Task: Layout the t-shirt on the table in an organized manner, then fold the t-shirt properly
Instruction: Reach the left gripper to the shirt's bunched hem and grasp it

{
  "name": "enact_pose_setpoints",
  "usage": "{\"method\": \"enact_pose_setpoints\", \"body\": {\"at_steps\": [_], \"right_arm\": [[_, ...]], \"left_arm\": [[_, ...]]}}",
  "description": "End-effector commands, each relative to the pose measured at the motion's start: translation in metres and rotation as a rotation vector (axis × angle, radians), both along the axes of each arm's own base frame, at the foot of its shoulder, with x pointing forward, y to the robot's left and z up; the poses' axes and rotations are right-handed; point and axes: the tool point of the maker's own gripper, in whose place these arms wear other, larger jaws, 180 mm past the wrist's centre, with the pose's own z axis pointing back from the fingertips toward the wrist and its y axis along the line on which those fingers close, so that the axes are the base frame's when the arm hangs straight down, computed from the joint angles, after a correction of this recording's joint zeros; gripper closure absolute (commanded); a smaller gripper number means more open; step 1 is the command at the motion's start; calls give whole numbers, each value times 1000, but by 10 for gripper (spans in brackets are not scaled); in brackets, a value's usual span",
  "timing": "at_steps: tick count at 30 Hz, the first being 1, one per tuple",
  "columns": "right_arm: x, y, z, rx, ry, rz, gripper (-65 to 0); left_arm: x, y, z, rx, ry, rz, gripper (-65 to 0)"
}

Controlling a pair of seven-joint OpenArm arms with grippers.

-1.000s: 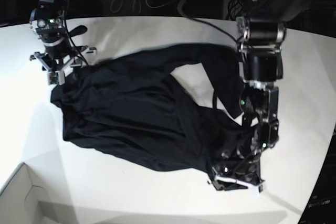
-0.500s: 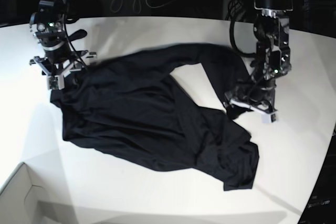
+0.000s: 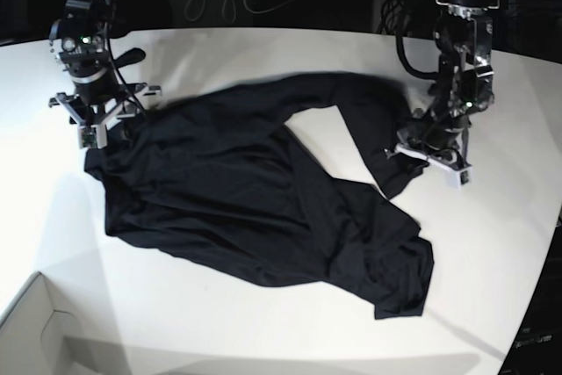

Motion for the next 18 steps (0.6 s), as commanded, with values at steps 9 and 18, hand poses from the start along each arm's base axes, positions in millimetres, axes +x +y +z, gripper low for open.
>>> {"method": "enact_pose_setpoints", "body": {"at_steps": [9,18], "right_arm": [[6,-3,12,-7,-47,4,-268],[5,0,11,-5,-42,9,-268]], "left_arm": [[-34,25,36,16,-73,40,-3],[-96,48,81,79,-127,81,-3]]}}
